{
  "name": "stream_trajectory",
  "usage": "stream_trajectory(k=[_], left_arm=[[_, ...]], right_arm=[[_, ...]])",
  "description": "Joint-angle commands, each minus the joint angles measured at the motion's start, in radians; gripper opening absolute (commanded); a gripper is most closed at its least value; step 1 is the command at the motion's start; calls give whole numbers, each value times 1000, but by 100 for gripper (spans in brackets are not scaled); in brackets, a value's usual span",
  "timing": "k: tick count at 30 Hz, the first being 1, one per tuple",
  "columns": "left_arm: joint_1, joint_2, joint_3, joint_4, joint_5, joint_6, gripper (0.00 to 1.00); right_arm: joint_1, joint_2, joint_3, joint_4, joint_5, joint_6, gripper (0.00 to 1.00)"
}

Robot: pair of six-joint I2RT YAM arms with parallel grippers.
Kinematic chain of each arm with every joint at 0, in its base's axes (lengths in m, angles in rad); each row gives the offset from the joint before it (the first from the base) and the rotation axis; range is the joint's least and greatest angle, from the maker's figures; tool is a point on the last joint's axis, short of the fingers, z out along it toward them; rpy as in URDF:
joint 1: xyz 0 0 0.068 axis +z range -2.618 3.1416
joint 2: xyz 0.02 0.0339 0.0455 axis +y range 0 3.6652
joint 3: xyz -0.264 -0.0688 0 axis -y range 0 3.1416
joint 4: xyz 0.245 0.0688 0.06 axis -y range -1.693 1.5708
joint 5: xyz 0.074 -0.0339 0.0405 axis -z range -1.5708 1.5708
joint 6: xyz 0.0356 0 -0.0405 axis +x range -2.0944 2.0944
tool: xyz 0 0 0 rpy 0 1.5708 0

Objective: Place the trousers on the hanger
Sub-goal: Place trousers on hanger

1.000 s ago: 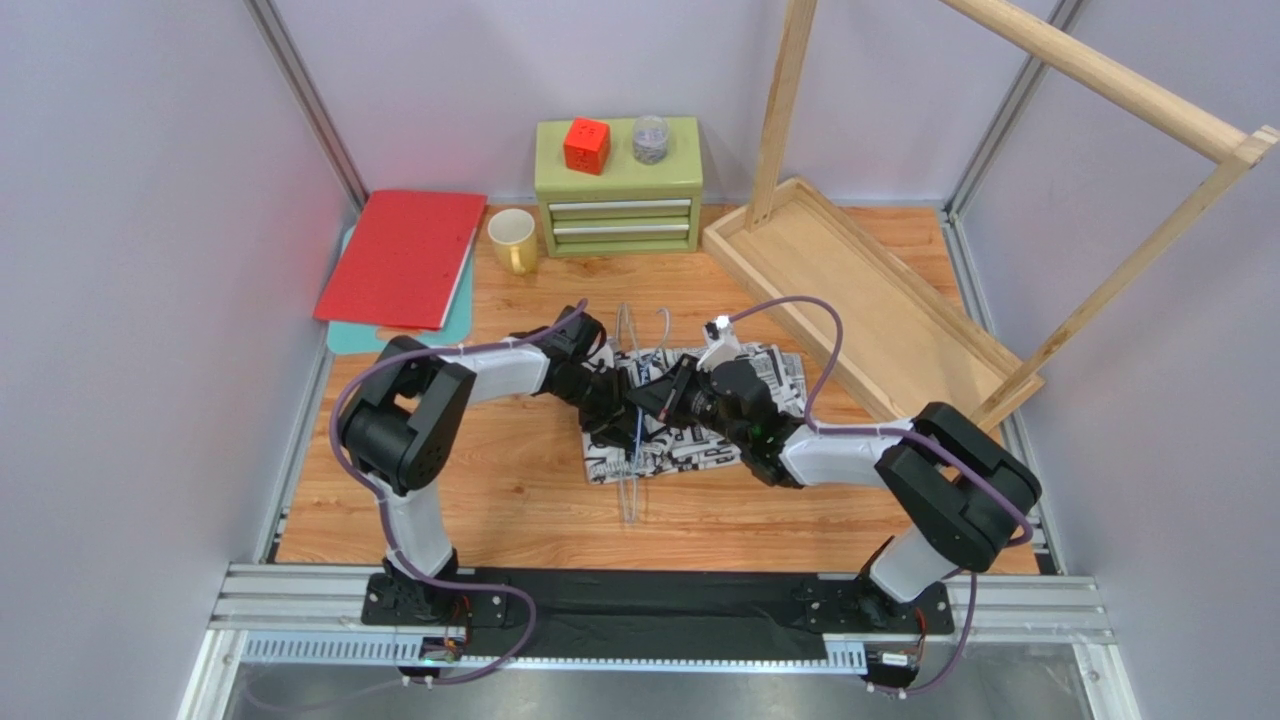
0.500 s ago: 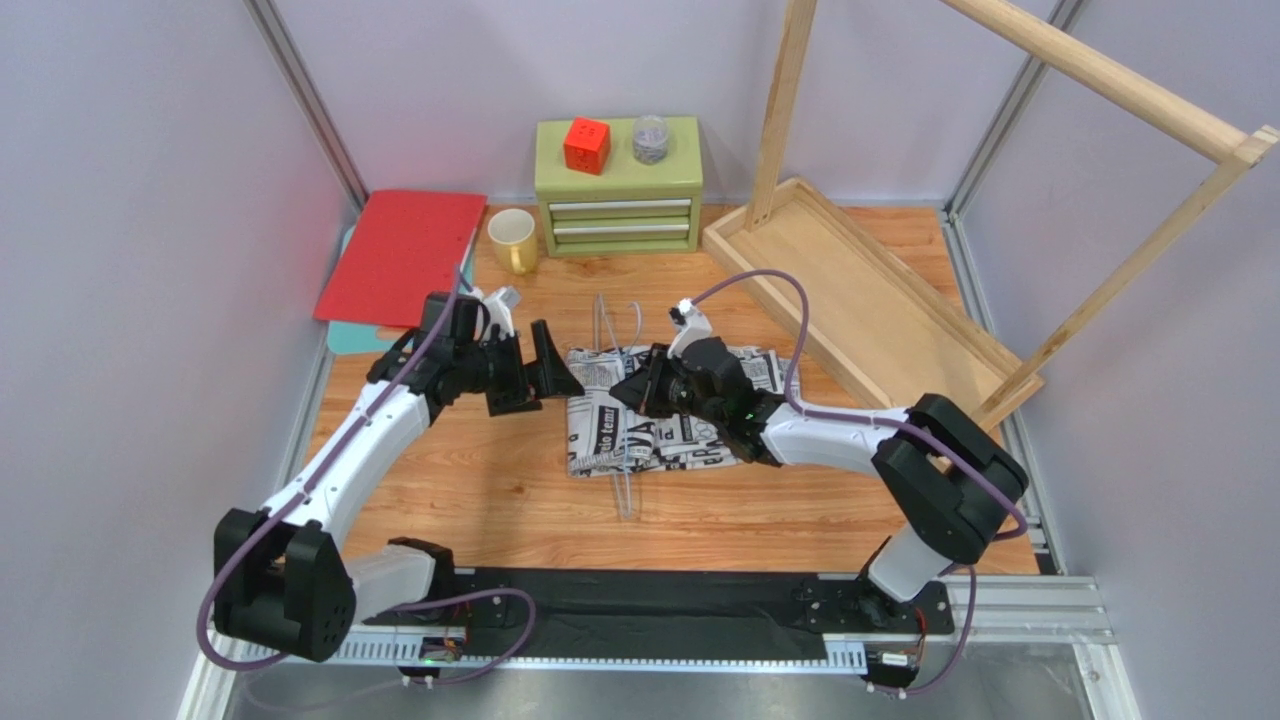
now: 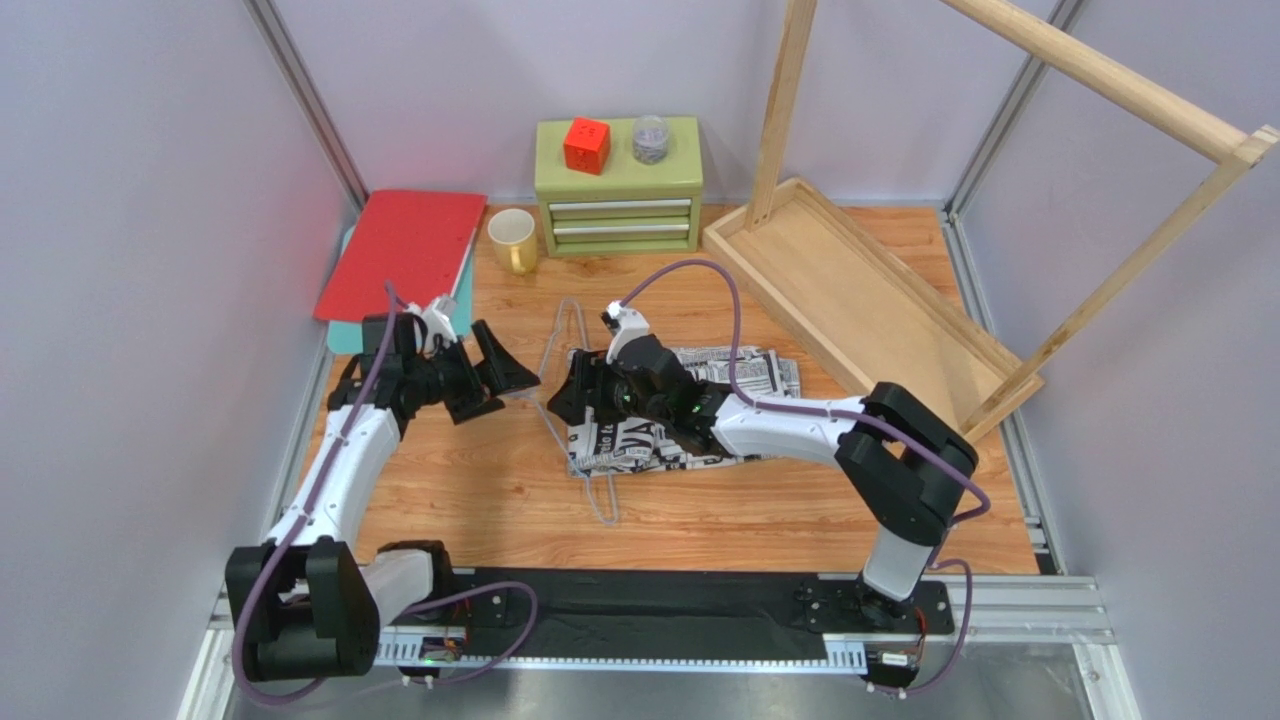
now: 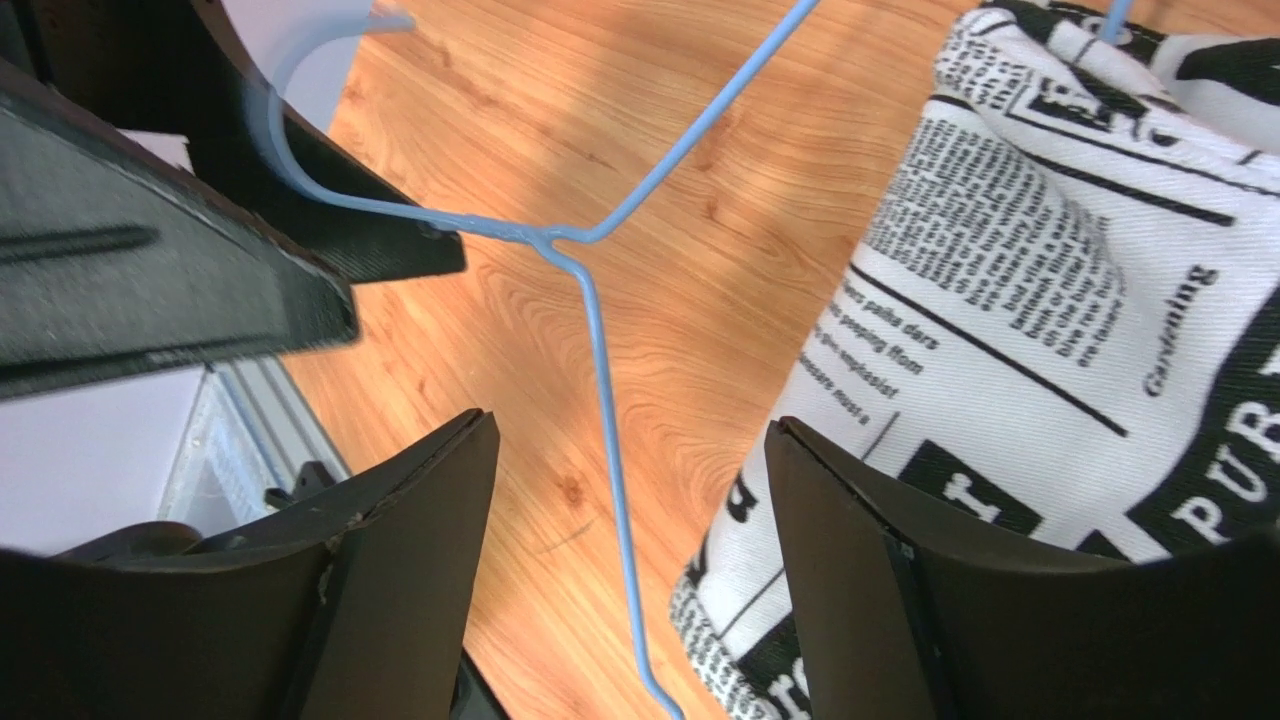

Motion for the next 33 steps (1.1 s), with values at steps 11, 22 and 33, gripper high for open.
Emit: stream_trajectory(k=[11, 22, 33], left_arm=[[128, 48, -152, 264, 33, -91, 65], [125, 108, -132, 410, 30, -121, 49], [124, 34, -124, 324, 10, -78, 34]], right_arm=[[-223, -81, 65, -340, -227, -121, 89], [-318, -18, 46, -400, -324, -122, 91], [-352, 104, 108, -403, -390, -33, 88]])
